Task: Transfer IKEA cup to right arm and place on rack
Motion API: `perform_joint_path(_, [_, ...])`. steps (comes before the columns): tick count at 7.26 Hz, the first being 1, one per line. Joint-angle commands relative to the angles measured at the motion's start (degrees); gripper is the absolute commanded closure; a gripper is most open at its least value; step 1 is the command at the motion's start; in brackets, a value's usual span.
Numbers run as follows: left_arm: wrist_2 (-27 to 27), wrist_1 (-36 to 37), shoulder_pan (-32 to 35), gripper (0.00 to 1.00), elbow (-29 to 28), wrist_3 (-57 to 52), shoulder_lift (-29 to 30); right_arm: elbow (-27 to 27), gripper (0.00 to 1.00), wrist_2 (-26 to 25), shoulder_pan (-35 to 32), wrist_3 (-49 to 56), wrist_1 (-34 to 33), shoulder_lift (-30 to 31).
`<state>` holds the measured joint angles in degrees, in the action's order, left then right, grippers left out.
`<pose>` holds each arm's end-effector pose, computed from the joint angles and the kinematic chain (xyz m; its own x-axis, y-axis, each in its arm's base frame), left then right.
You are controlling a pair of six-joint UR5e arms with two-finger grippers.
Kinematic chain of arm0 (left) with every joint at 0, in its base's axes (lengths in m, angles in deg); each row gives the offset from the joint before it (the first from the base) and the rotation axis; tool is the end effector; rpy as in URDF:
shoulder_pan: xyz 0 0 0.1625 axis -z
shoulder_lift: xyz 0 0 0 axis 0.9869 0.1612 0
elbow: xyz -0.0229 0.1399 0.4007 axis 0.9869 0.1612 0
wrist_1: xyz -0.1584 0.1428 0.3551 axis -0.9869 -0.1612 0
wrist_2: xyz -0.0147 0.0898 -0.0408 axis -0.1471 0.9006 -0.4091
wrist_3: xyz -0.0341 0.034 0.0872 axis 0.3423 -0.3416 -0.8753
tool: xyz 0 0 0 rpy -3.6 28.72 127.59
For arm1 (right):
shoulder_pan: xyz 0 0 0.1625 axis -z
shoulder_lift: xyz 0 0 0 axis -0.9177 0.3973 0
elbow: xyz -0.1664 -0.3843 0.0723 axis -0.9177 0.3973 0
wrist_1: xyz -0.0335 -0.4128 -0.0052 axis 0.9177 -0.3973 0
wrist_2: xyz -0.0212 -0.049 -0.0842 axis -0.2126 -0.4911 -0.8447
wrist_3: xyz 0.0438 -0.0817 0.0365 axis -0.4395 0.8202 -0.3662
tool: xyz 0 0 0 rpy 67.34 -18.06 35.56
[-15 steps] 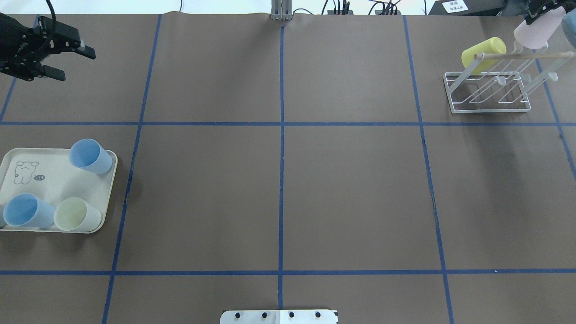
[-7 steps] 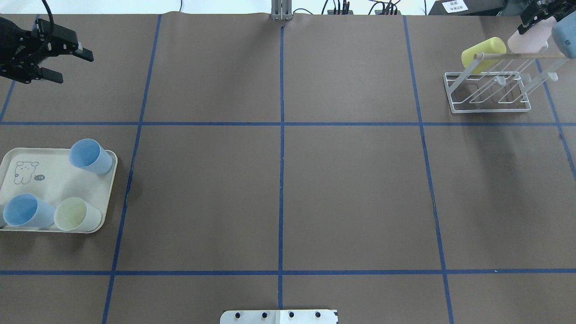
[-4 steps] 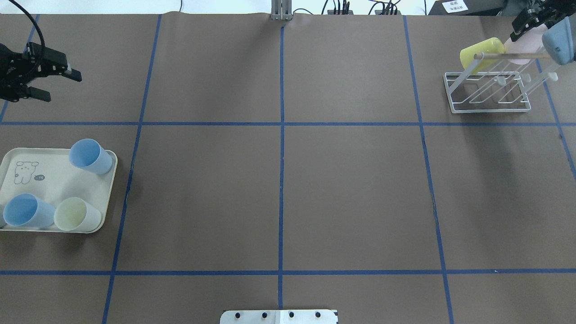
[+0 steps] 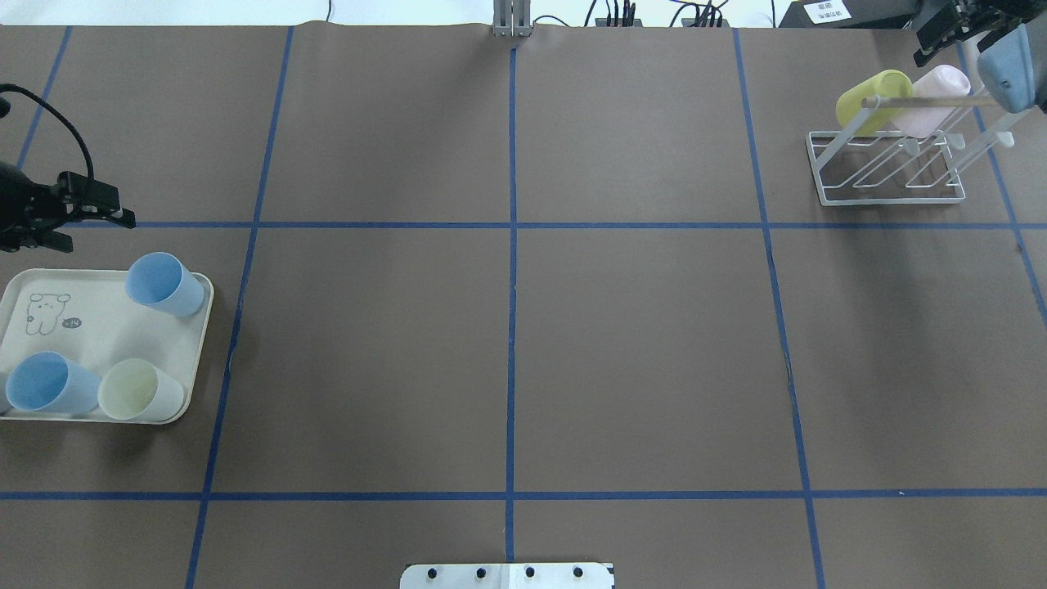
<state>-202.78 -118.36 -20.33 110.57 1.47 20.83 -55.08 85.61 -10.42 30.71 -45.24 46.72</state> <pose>0.1914 -0.4794 0.4602 0.5000 -0.2363 -0.8331 0.2691 0.9568 -0.1099 -0.0978 -0.7394 0.4921 0.7391 -0.1673 0.6525 0.0381 0.9775 0.2074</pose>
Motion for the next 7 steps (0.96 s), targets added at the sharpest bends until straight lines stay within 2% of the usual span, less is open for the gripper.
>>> perform_joint_path(1, [2.02, 4.44, -3.69, 0.0, -0.42, -0.12, -0.29, -0.72, 0.01, 0.05, -0.07, -0.16, -0.03, -0.62])
perform_joint_path(3, [4.22, 4.63, -6.24, 0.07, -2.26, -0.03, -0.29, -0.98, 0.01, 1.71, -0.42, -0.25, -0.21, -1.06])
perform_joint_path(5, [4.22, 4.72, -6.52, 0.24, -4.46, 0.06, 0.15, -1.16, 0.01, 3.38, -0.42, -0.16, -0.21, -0.88])
perform_joint_path(6, [4.22, 4.72, -7.39, 0.35, -5.78, 0.06, 0.58, -2.2, 0.01, 4.09, -0.42, -1.12, -0.47, -1.06])
perform_joint_path(7, [4.14, 4.72, -7.66, 0.61, -6.23, 0.23, 1.02, -7.09, 0.01, 6.62, -0.51, -7.14, -0.82, -0.02])
